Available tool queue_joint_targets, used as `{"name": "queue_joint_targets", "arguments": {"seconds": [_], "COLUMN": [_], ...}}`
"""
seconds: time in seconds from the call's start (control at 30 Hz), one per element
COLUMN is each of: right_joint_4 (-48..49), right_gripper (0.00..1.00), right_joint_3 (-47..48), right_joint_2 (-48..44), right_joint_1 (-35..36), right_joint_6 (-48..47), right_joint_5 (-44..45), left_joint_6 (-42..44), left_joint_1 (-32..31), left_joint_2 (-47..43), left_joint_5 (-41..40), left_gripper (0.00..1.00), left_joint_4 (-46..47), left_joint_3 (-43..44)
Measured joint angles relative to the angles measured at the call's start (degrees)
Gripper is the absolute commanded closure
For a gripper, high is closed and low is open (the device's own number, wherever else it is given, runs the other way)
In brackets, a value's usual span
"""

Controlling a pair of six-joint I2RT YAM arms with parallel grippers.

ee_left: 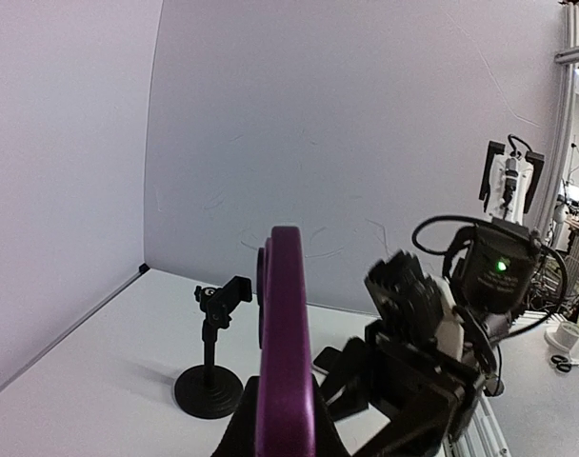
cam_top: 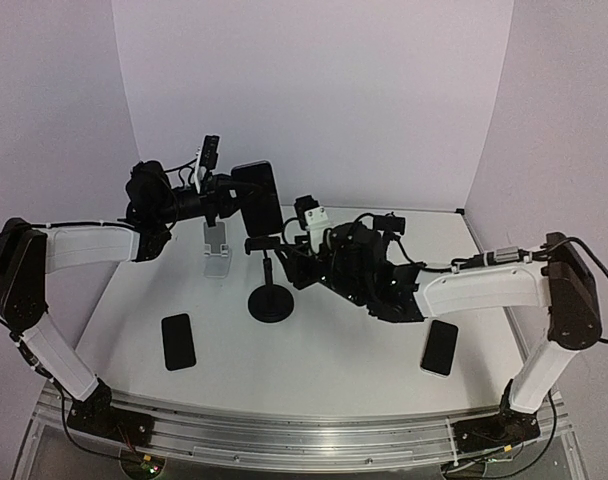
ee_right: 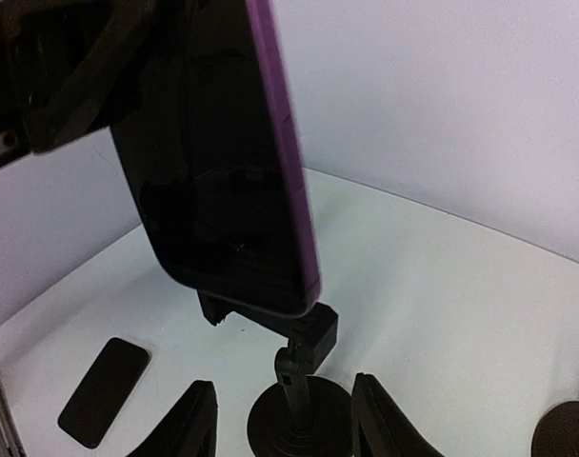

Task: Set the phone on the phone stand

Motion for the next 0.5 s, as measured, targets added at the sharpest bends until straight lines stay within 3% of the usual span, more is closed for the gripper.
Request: {"name": "queue_joint_targets", "arguments": {"seconds": [0.5], "right_joint_4": [7.7], "right_gripper": [0.55], "right_joint_3": [2.5], "right_joint_2": [11.7], "right_joint_1": [-0.9], "right_joint_6": [-3.3], "right_joint_5": [7.3], "left_joint_6": [0.5], "left_joint_1": [0.2], "left_joint_2": [0.0], "left_joint_5": [-2.7], "left_gripper": [1.0], "left_joint_4": [0.0], "left_joint_3": [-2.1]}}
